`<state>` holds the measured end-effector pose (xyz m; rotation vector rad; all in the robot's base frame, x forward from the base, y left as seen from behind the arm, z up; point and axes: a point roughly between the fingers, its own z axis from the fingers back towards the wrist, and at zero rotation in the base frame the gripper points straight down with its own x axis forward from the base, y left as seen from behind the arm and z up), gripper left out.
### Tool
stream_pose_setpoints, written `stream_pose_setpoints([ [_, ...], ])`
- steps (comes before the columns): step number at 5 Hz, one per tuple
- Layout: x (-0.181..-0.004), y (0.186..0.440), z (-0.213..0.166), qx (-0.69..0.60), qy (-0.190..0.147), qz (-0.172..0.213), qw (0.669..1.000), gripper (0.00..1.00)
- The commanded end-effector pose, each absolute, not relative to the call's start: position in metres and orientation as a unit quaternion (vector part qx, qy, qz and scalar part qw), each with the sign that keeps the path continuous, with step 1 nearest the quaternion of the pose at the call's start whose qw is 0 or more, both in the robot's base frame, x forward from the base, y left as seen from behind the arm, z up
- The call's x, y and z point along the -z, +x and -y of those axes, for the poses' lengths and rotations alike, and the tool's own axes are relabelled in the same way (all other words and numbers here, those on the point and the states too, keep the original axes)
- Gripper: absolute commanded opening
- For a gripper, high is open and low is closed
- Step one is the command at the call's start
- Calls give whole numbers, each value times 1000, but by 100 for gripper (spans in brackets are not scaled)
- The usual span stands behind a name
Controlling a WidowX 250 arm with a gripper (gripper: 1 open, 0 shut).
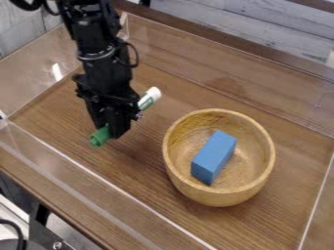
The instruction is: Put the green marker in the brown bowl
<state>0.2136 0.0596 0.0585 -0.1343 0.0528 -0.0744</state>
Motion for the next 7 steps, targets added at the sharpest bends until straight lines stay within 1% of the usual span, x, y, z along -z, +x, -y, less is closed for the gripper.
stream_pose_setpoints([
  [1, -77, 226, -56, 44, -58, 8, 997, 0],
  [4, -85, 229, -38, 55, -68, 17, 996, 0],
  [7, -89, 233, -26, 66, -73, 22, 995, 0],
])
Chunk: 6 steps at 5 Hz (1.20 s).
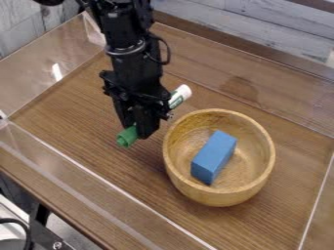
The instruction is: Put the green marker in the brown bowl
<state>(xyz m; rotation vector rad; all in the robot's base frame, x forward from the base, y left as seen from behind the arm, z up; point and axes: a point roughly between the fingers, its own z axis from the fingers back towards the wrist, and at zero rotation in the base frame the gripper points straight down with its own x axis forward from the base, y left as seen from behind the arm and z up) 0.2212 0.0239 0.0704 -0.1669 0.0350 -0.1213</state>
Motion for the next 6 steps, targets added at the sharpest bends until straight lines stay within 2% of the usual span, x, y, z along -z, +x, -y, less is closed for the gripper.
stream_pose_setpoints([
  [1, -90, 234, -21, 70, -73, 21, 995, 0],
  [6, -97, 232, 0, 94, -75, 10, 993, 0],
])
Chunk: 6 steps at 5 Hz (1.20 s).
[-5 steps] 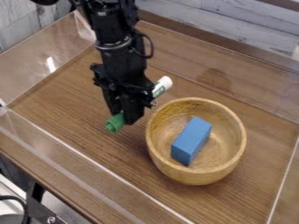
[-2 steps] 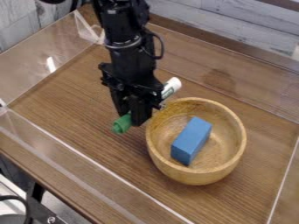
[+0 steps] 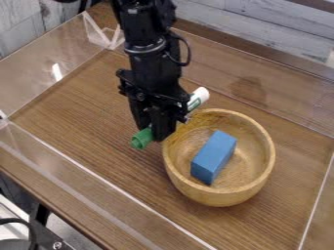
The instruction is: Put the green marker in the brown bowl
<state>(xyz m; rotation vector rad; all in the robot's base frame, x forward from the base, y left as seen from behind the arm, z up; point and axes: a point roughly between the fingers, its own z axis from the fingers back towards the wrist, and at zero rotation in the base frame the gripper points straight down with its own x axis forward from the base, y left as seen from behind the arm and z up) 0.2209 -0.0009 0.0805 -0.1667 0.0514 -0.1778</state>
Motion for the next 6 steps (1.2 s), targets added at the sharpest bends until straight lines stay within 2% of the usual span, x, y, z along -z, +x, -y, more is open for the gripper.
stream_pose_setpoints([
  [1, -99, 232, 4, 98, -76, 7, 992, 0],
  [6, -104, 229, 32, 132, -79, -3, 988, 0],
])
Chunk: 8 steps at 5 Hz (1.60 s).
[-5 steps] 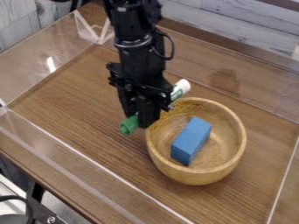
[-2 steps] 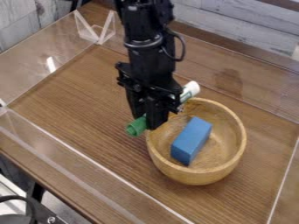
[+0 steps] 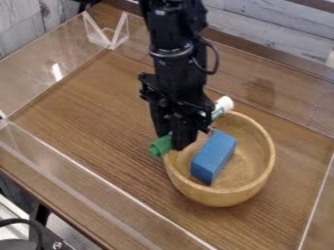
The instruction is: Put the green marker in the brown bowl
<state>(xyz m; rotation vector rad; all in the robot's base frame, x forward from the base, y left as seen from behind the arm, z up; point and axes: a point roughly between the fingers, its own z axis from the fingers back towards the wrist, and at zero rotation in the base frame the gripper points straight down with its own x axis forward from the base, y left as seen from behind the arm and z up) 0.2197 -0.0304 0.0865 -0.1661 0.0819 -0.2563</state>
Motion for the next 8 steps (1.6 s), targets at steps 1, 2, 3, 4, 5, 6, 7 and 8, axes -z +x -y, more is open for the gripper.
stream_pose_setpoints([
  [1, -104, 229, 39, 143, -80, -5, 987, 0],
  [2, -104, 228, 48, 155, -80, -9, 985, 100],
  [3, -104, 227, 55, 169, -80, -9, 982, 100],
  [4, -103, 226, 62, 178, -79, -8, 981, 100],
  [5, -99, 226, 65, 194, -78, -7, 978, 100],
  [6, -95, 227, 67, 206, -76, -7, 976, 100],
  [7, -91, 228, 69, 216, -74, -7, 974, 100],
  [8, -86, 228, 69, 223, -72, -7, 972, 100],
])
